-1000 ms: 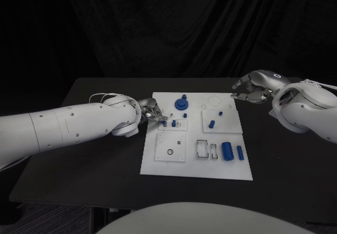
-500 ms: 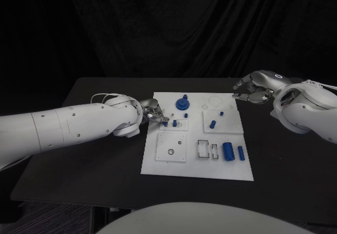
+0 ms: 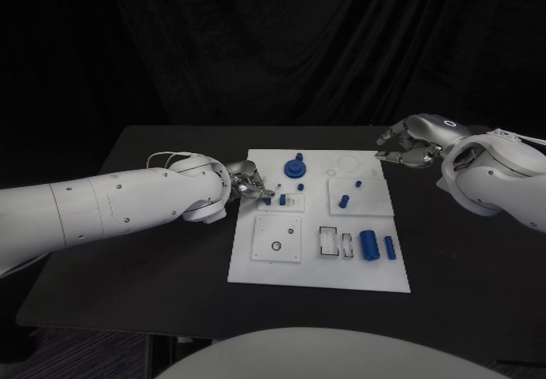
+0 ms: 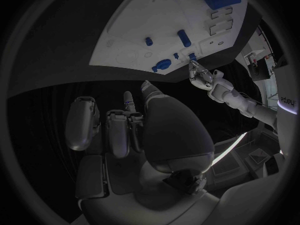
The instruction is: Assemble the parts on the task board
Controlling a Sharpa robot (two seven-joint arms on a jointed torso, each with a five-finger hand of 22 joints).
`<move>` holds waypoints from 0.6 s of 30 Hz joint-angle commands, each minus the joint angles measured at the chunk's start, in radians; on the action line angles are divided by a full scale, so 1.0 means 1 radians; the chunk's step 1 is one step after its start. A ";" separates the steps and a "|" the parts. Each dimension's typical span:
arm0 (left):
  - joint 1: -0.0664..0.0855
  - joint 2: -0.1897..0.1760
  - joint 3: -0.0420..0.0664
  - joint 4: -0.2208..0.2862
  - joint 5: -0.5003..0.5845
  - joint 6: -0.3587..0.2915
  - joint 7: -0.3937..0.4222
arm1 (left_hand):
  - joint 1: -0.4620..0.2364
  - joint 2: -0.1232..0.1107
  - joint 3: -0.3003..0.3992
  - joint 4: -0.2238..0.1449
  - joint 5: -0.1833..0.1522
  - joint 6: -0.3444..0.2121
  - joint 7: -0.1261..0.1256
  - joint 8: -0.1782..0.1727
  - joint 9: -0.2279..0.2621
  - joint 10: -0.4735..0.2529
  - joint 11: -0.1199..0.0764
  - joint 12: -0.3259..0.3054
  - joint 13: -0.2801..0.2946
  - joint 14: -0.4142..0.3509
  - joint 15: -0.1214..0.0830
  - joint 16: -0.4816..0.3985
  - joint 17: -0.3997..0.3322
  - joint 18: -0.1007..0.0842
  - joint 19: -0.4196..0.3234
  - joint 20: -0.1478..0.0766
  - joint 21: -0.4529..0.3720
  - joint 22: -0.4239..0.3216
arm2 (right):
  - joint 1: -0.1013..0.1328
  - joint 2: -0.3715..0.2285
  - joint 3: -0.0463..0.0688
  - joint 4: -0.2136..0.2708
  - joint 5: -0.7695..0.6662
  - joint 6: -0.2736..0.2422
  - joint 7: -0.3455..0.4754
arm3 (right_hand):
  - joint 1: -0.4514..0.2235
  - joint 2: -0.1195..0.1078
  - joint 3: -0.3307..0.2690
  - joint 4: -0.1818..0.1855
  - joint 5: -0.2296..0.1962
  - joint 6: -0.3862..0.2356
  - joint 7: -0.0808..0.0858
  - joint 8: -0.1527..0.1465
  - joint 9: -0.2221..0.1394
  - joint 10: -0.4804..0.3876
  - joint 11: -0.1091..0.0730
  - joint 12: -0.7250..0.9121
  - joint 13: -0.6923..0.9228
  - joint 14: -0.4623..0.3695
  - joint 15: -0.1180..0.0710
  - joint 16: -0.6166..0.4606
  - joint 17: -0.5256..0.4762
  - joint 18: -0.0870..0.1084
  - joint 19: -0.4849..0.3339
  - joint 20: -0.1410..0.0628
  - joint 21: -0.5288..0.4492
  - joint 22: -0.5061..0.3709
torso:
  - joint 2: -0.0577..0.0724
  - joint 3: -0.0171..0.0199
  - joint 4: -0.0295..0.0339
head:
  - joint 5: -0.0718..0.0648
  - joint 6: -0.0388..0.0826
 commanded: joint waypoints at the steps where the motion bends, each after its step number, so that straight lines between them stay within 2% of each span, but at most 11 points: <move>1: -0.002 0.002 0.001 0.000 0.001 0.006 0.010 | -0.025 -0.003 -0.015 0.023 -0.017 -0.001 0.009 -0.006 -0.002 0.106 0.005 0.003 0.261 0.104 0.001 0.003 0.263 0.003 0.016 0.002 -0.005 0.192 | -0.003 0.000 0.001 0.000 -0.003 0.006 -0.019 | 0.009 0.003 -0.001 -0.006 0.005 0.006 0.001 -0.006 -0.001 0.081 0.007 -0.004 0.241 0.085 0.004 -0.003 0.207 0.006 -0.005 0.001 -0.004 0.172 | 0.000 0.0002 -0.0001 | 0.000 0.000; 2: -0.002 0.002 0.001 0.000 0.001 0.006 0.009 | -0.027 -0.003 -0.018 0.026 -0.019 -0.001 0.010 -0.006 -0.002 0.106 0.005 0.003 0.261 0.104 0.001 0.003 0.263 0.003 0.016 0.002 -0.005 0.192 | -0.003 0.000 0.001 0.000 -0.003 0.007 -0.019 | 0.010 0.003 -0.001 -0.006 0.006 0.006 0.001 -0.006 -0.001 0.081 0.007 -0.004 0.241 0.085 0.004 -0.004 0.207 0.006 -0.006 0.001 -0.005 0.172 | 0.000 0.0002 -0.0002 | 0.000 0.000; 3: -0.003 0.001 0.001 -0.001 0.001 0.004 0.008 | -0.054 -0.008 -0.041 0.050 -0.042 0.000 0.013 -0.008 -0.003 0.106 0.008 0.003 0.261 0.104 0.003 0.003 0.263 0.003 0.015 0.004 -0.008 0.192 | -0.003 0.000 0.001 0.000 -0.003 0.007 -0.019 | 0.010 0.003 -0.001 -0.006 0.006 0.006 0.001 -0.006 -0.001 0.081 0.007 -0.004 0.241 0.085 0.004 -0.004 0.207 0.006 -0.006 0.001 -0.005 0.172 | 0.000 0.0004 -0.0003 | 0.000 0.000; 5: -0.003 0.000 0.001 -0.001 0.001 -0.001 0.008 | -0.070 -0.009 -0.062 0.066 -0.058 0.001 0.014 -0.011 -0.003 0.106 0.009 0.003 0.261 0.104 0.004 0.003 0.263 0.004 0.013 0.005 -0.011 0.191 | -0.003 0.000 0.001 0.000 -0.003 0.007 -0.019 | 0.011 0.003 0.000 -0.007 0.008 0.006 0.001 -0.007 -0.002 0.081 0.007 -0.004 0.241 0.085 0.004 -0.004 0.207 0.006 -0.006 0.001 -0.005 0.172 | 0.000 0.0004 -0.0003 | 0.001 0.000; 10: -0.004 -0.001 0.001 -0.001 0.001 -0.010 0.011 | -0.102 -0.007 -0.106 0.084 -0.080 0.003 0.015 -0.017 -0.005 0.106 0.010 0.003 0.261 0.104 0.006 0.003 0.263 0.004 0.013 0.007 -0.013 0.192 | -0.003 0.001 0.001 0.000 -0.003 0.009 -0.020 | 0.016 0.003 0.002 -0.010 0.017 0.007 0.001 -0.008 -0.003 0.080 0.007 -0.005 0.240 0.085 0.004 -0.004 0.207 0.006 -0.006 0.001 -0.006 0.172 | 0.000 0.0004 -0.0006 | 0.002 0.000; 11: -0.004 -0.001 0.001 -0.001 0.001 -0.010 0.012 | -0.127 0.001 -0.129 0.086 -0.089 0.004 0.015 -0.019 -0.005 0.106 0.011 0.003 0.261 0.104 0.006 0.003 0.263 0.004 0.013 0.008 -0.014 0.193 | -0.003 0.001 0.001 0.000 -0.003 0.009 -0.020 | 0.017 0.003 0.003 -0.011 0.018 0.007 0.001 -0.008 -0.003 0.080 0.007 -0.005 0.240 0.085 0.004 -0.004 0.207 0.006 -0.006 0.001 -0.005 0.172 | 0.000 0.0003 -0.0007 | 0.002 0.000; 18: -0.004 -0.003 0.001 -0.003 0.001 -0.009 0.014 | -0.182 0.028 -0.191 0.088 -0.115 0.009 0.015 -0.023 -0.003 0.106 0.011 0.003 0.261 0.104 0.007 0.003 0.263 0.004 0.013 0.009 -0.016 0.194 | -0.003 0.001 0.001 0.000 -0.003 0.011 -0.021 | 0.023 0.004 0.008 -0.015 0.036 0.009 0.001 -0.009 -0.006 0.080 0.007 -0.005 0.240 0.085 0.004 -0.004 0.207 0.006 -0.005 0.001 -0.007 0.172 | 0.000 0.0002 0.0001 | 0.003 0.000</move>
